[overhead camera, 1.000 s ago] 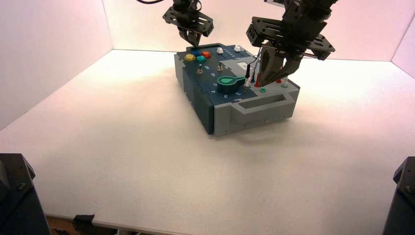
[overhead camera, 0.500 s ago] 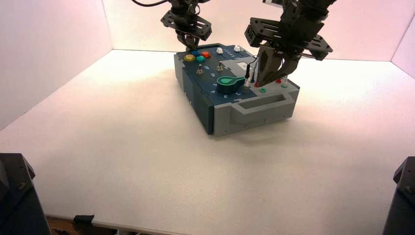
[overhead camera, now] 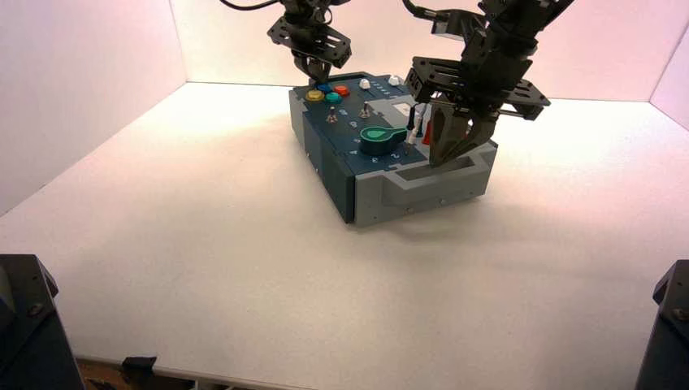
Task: Move the bottom slider to position 3.
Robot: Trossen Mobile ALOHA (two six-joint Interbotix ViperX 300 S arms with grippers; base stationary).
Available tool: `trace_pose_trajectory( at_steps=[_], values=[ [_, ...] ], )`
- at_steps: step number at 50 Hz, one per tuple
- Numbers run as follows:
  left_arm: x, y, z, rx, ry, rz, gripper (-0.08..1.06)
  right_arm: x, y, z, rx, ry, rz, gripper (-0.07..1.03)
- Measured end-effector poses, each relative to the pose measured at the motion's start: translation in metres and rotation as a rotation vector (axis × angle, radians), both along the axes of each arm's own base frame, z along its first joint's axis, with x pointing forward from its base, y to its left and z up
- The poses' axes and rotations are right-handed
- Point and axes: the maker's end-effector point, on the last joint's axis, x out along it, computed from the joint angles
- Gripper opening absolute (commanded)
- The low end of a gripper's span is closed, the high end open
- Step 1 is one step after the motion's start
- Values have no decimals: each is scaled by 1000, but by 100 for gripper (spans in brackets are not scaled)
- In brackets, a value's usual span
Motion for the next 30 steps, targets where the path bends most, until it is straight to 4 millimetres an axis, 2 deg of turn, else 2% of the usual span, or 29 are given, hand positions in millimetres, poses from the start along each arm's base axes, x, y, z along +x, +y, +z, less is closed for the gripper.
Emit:
trace_pose_trajectory(
  at_steps=[15, 30],
  values=[
    [-3, 1, 0, 7, 2, -9, -3, -2, 0, -1, -4, 13, 3, -2],
    [-5, 1, -1, 18, 3, -28, -3, -3, -2, -13, -29, 51, 10, -2]
  ],
)
